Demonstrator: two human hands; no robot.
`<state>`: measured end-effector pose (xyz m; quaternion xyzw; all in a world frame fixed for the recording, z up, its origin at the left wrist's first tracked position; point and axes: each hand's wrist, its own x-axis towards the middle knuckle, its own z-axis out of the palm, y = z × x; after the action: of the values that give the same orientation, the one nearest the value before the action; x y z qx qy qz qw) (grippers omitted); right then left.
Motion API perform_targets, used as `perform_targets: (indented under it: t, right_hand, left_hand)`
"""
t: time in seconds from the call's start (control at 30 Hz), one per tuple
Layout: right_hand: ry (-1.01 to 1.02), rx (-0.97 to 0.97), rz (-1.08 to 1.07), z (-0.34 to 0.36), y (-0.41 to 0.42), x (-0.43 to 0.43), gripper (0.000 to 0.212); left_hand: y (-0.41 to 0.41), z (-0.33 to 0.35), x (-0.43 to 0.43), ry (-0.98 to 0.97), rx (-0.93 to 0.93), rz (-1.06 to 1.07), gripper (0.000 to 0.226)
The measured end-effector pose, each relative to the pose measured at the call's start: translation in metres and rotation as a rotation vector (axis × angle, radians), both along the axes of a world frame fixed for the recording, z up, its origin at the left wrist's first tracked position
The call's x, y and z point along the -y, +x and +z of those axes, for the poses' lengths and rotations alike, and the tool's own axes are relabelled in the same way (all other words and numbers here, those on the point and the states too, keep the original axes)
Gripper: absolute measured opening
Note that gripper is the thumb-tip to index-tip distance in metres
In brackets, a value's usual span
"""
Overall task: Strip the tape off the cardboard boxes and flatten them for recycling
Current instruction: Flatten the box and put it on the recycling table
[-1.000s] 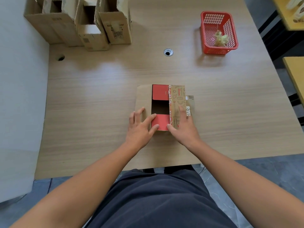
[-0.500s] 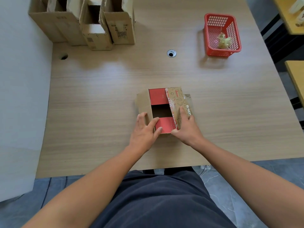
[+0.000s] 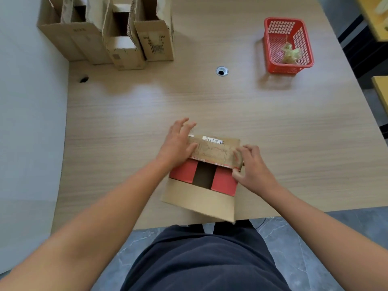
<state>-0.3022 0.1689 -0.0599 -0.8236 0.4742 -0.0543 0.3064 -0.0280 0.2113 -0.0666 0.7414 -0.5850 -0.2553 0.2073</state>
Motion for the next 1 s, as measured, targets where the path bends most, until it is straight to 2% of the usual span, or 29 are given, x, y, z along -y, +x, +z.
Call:
perform_targets:
  t: [0.03,0.1,0.23,0.3,0.4,0.5,0.57,0.63,0.73,0.8,0.93,1.0]
  right_hand:
    - [-0.036,0.015,-0.02,-0.001,-0.001,-0.001,0.06]
    - [-0.053,0.03,-0.011,-0.003,-0.006,-0.002,0.061]
    - [0.067,-0.019,-0.038,-0.007,-0.014,-0.003,0.073]
    - [0.091,-0.066,-0.066,-0.008,-0.016,-0.003,0.073]
    - [0.067,-0.121,-0.149,-0.002,-0.012,0.003,0.068]
    - [0.048,-0.239,-0.166,0.008,0.001,0.014,0.068]
    - [-0.038,-0.223,-0.175,0.022,0.015,0.011,0.069]
    - [-0.147,-0.252,-0.069,0.029,0.028,-0.006,0.069]
    - [-0.168,-0.476,0.129,0.019,0.039,-0.043,0.096]
    - [-0.175,-0.566,0.173,0.004,0.037,-0.049,0.102]
    - [-0.233,-0.535,0.161,-0.013,0.026,-0.039,0.08]
    - [-0.237,-0.511,0.184,-0.02,0.02,-0.035,0.076]
  left_hand:
    - [0.007,0.0,0.004,0.087,-0.071,-0.091,0.06]
    - [0.016,-0.007,0.002,0.175,-0.086,-0.227,0.068]
    - [0.028,-0.015,-0.017,0.185,-0.076,-0.291,0.102]
    - [0.033,-0.016,-0.025,0.239,-0.118,-0.334,0.108]
    - [0.031,-0.017,-0.036,0.25,-0.158,-0.285,0.1]
    - [0.014,-0.019,-0.041,0.195,-0.053,-0.194,0.098]
    - [0.0,-0.02,-0.044,0.133,0.024,-0.119,0.093]
    - [-0.015,-0.021,-0.045,0.055,0.088,-0.024,0.085]
    - [-0.034,-0.017,-0.037,0.005,0.161,0.14,0.076]
    - [-0.044,-0.014,-0.03,0.03,0.195,0.181,0.072]
    - [-0.052,-0.009,-0.027,0.068,0.205,0.176,0.068]
    - [-0.05,-0.007,-0.025,0.076,0.232,0.117,0.063]
